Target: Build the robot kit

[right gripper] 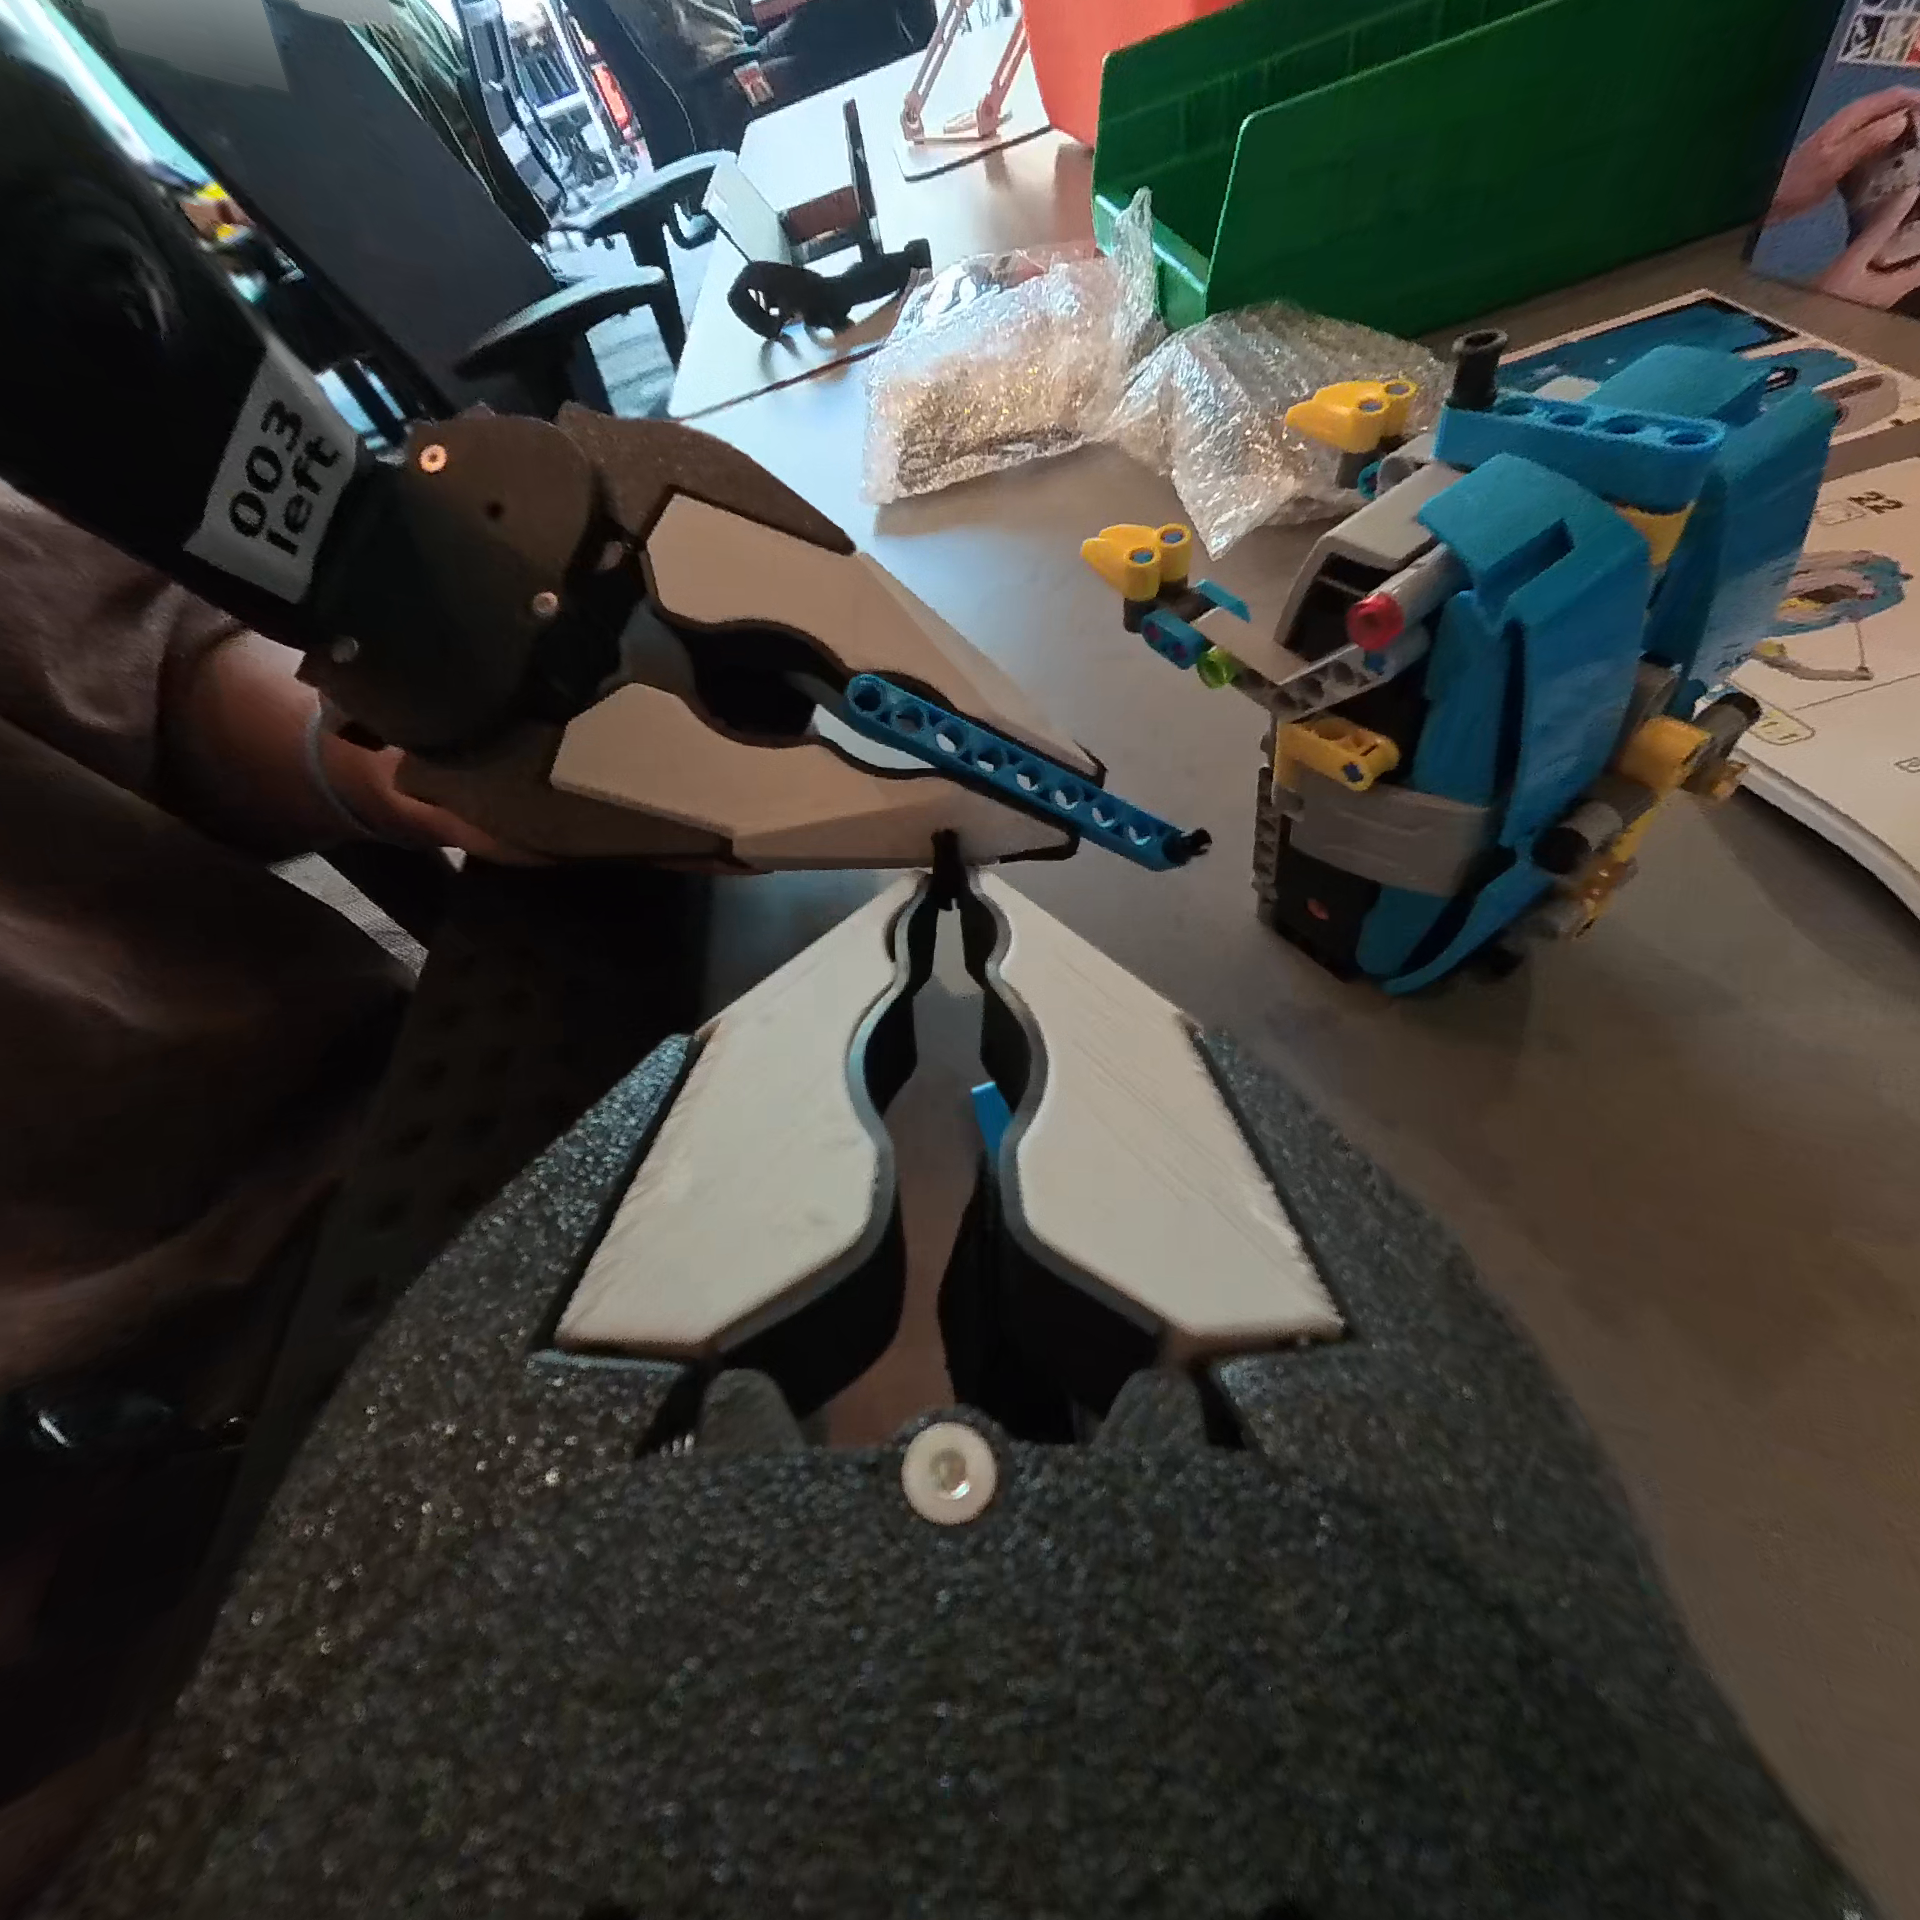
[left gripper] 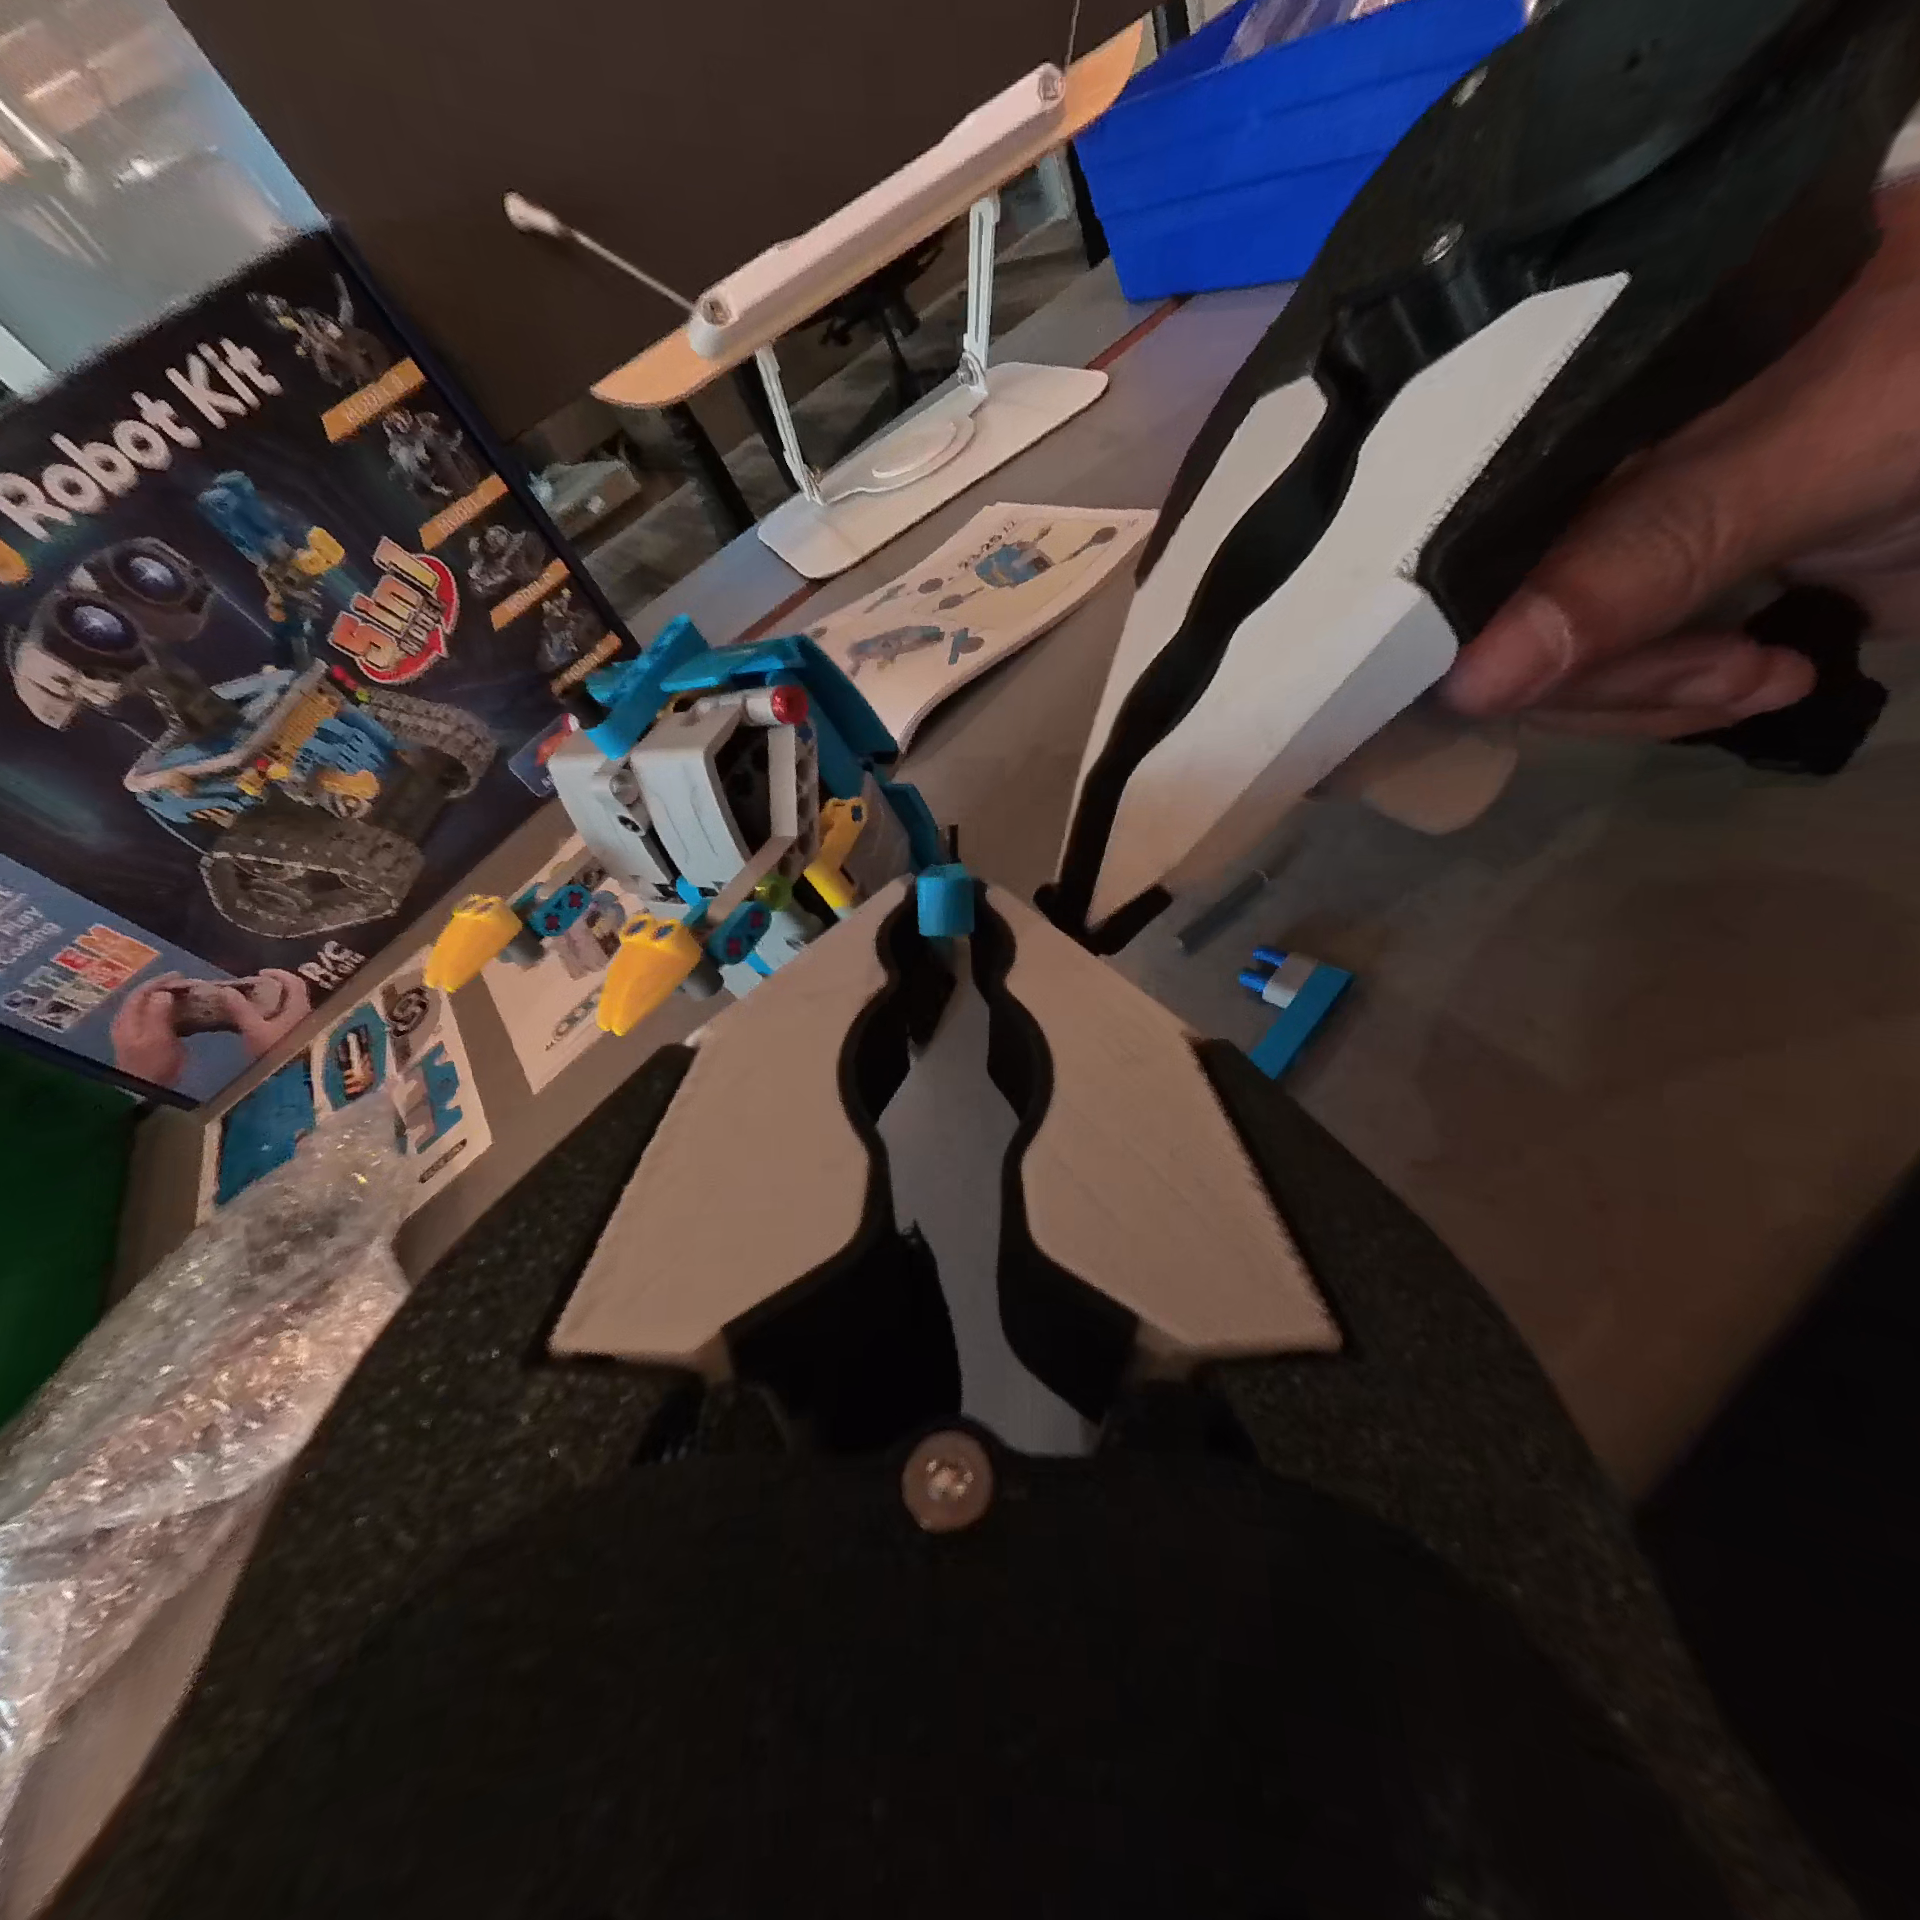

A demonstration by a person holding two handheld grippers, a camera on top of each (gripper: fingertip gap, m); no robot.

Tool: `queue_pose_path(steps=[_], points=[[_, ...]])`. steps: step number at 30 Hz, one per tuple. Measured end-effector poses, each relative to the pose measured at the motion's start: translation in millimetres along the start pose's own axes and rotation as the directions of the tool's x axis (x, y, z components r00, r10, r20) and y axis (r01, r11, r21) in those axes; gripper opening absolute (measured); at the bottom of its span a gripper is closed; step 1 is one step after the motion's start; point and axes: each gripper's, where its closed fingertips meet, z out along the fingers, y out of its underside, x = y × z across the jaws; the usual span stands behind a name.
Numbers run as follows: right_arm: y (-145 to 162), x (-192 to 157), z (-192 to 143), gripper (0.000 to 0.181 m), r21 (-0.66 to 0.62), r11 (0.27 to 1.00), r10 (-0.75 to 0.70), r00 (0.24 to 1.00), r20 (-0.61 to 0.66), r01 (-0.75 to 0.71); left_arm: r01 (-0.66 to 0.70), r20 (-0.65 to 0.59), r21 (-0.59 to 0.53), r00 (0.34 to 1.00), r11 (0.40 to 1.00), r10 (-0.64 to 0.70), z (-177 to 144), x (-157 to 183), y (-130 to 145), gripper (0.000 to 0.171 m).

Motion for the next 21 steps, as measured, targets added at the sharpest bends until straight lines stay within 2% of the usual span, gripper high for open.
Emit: queue_pose_path(steps=[2,7,11,16,19,21], points=[[-4.4,-2.4,-1.8,0.004,0.025,0.999,0.031,0.999,0.026,-0.032,-0.037,0.019,0.013,0.999,0.999,0.036,-1.5,-0.3,-3.1,0.006],[5.9,0.7,0.3,0.005,-0.035,0.999,0.000,1.000,0.001,0.000,-0.190,0.053,-0.046,0.980,0.981,0.193,2.3,5.7,3.6,0.006],[14.7,4.1,2.9,0.005,-0.087,0.996,-0.002,1.000,-0.021,0.000,-0.369,0.110,-0.116,0.918,0.922,0.381,4.5,7.8,9.1,0.006],[23.8,6.0,3.9,0.005,-0.142,0.990,-0.002,1.000,-0.028,-0.002,-0.529,0.131,-0.174,0.824,0.831,0.552,6.8,12.5,13.3,0.006],[29.2,7.3,3.1,0.005,-0.182,0.983,-0.031,0.999,-0.041,0.023,-0.595,0.136,-0.201,0.770,0.778,0.624,8.5,15.6,14.5,0.006],[25.4,7.6,1.3,0.005,-0.159,0.987,-0.028,0.999,-0.039,0.022,-0.599,0.159,-0.184,0.764,0.779,0.625,7.8,12.7,9.4,0.006]])
